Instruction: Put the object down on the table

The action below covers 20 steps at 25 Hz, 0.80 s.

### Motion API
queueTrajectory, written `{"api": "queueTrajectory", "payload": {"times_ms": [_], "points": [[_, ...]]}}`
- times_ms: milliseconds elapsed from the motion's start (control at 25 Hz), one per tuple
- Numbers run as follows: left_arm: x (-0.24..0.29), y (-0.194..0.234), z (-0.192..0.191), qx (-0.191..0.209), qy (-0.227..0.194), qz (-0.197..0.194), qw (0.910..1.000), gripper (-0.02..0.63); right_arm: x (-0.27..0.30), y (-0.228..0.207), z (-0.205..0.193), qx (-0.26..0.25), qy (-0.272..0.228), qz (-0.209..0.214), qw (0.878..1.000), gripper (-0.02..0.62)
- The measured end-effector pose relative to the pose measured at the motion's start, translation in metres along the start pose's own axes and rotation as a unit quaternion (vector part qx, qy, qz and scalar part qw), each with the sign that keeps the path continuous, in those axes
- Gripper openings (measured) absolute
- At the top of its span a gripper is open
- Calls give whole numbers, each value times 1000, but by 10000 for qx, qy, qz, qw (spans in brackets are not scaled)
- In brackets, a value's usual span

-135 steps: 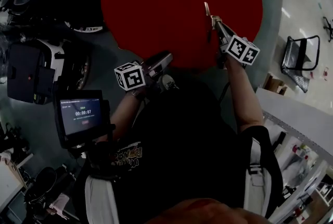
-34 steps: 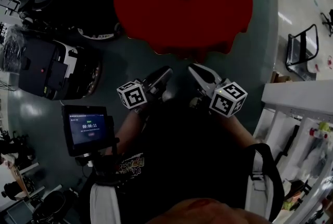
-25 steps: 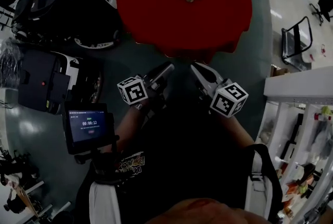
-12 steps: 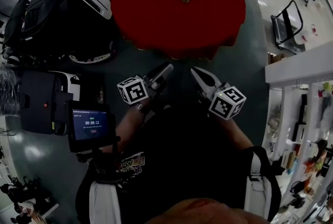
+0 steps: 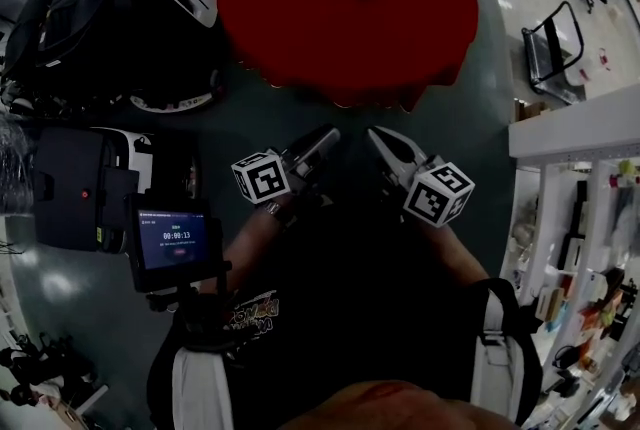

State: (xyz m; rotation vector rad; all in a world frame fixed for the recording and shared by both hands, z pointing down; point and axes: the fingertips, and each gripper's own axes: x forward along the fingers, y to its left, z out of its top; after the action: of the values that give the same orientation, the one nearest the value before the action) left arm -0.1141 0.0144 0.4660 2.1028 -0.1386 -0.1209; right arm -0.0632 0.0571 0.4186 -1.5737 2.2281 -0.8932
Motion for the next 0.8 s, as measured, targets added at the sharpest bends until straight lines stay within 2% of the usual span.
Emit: {"api": "queueTrajectory", "payload": {"times_ms": [280, 600, 800], "points": [[-11, -2, 2, -22, -69, -12, 10000, 110, 0, 10, -5, -39, -28, 28, 10000, 3], [-17, -13, 1, 232, -50, -66, 9997, 115, -1, 16, -10, -88, -7, 44, 10000, 3], [-19, -10, 1, 159, -91, -33, 9998, 115, 0, 18, -8, -146, -6, 74, 9999, 3]]}}
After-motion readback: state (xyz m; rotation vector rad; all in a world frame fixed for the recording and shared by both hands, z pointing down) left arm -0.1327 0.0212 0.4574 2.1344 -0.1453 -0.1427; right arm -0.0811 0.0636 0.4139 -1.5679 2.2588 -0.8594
